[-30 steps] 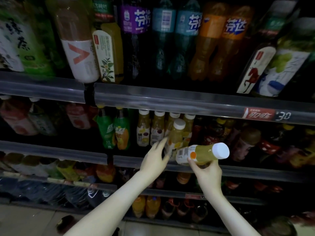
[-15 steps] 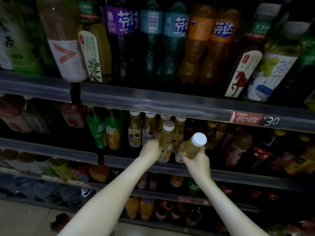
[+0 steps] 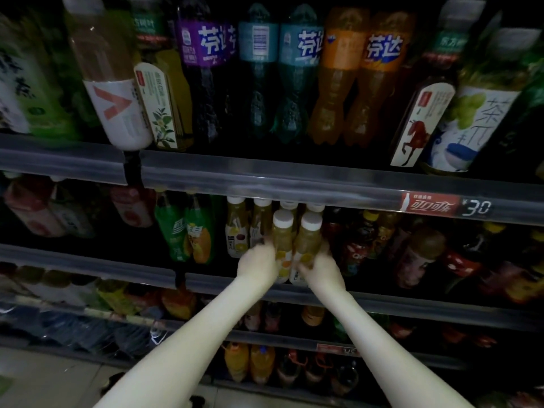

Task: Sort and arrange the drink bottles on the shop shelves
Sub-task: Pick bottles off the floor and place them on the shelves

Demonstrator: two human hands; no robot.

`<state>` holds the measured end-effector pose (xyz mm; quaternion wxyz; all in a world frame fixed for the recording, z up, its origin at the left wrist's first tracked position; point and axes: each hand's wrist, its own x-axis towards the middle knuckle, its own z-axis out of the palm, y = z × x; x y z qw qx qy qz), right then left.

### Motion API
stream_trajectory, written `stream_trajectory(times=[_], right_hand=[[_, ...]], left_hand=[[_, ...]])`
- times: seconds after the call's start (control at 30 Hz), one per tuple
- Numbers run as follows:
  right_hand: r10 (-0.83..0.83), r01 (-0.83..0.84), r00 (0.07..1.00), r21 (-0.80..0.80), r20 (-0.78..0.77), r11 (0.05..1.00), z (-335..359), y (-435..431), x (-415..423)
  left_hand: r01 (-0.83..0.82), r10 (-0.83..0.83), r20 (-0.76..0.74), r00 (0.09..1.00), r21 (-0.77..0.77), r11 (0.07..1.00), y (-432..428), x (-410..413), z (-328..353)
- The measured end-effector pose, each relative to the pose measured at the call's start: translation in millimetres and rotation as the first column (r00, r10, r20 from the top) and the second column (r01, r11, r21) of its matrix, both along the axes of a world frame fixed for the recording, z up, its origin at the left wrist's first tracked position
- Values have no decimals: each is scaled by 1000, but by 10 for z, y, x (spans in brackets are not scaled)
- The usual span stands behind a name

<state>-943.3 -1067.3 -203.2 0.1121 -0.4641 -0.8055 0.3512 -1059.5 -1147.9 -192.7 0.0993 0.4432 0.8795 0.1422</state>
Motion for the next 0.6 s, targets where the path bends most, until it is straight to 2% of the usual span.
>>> stream_trajectory(times=[0.07,0.13,0.2,0.27,0.33,0.4,0.5,0.6], right_hand=[[25,-23,1000,169,-10,985,105,-68,153],[113,-77,985,247,-132,966,280,-151,381],[198,-141,953,244,-229,959,472,-165,622],[196,-101,925,288,-324,952,720,-118,850],[187,33,884,456,-428,889,1030,-12,1050],[156,208,855,603,-495,770,1370,123,1237],[59,404,837,687,-545,604,1748,379,1510],[-104,544,798,635,-594,549,1975,653,1774]], left_hand=[[49,-45,-340,939,3,999,-112,222,223],[226,-87,-510,856,217,950,-211,476,501],[460,-127,-579,805,475,750,-170,653,770],[614,-169,-652,739,550,566,-27,794,1061],[645,-178,-642,746,628,435,207,944,1287],[635,-191,-612,768,687,353,474,1118,1495],[615,-154,-602,784,716,331,878,1342,1760],[549,-101,-565,819,720,423,1197,1455,1953]])
